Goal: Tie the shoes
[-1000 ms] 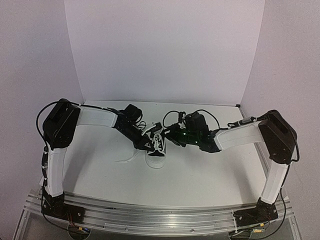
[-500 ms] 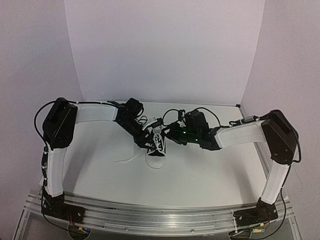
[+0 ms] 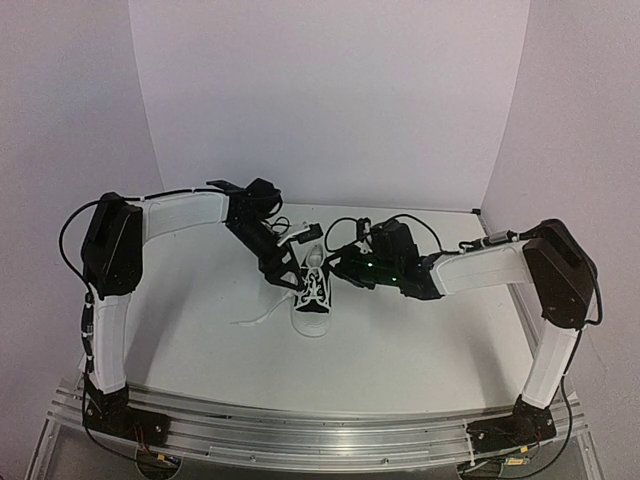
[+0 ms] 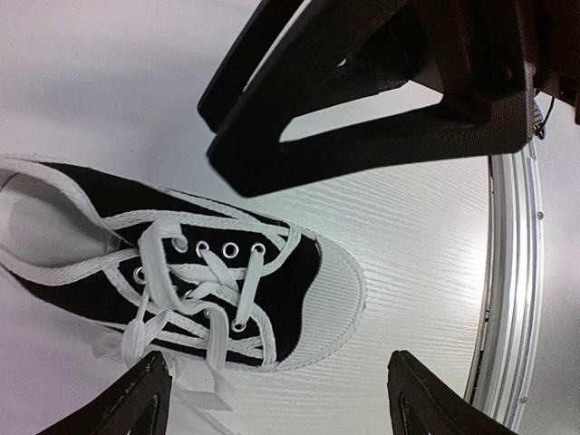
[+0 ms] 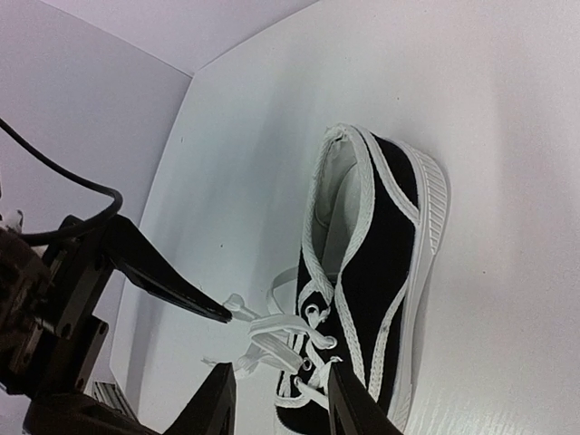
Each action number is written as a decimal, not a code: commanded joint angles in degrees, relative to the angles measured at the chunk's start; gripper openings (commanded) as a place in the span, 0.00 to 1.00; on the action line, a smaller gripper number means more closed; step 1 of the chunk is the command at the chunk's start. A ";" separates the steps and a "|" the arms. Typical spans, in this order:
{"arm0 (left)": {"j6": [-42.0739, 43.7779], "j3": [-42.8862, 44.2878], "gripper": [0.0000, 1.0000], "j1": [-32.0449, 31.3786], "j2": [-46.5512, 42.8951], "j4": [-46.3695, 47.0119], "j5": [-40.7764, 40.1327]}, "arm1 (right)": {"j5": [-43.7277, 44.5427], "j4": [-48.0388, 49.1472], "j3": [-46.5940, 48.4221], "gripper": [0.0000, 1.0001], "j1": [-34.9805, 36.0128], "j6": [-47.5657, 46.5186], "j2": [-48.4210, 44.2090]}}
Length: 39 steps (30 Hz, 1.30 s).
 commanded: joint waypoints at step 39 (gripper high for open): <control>-4.05 -6.21 0.70 7.94 -5.95 7.76 15.58 | -12.99 -4.65 27.82 0.52 1.47 3.65 16.82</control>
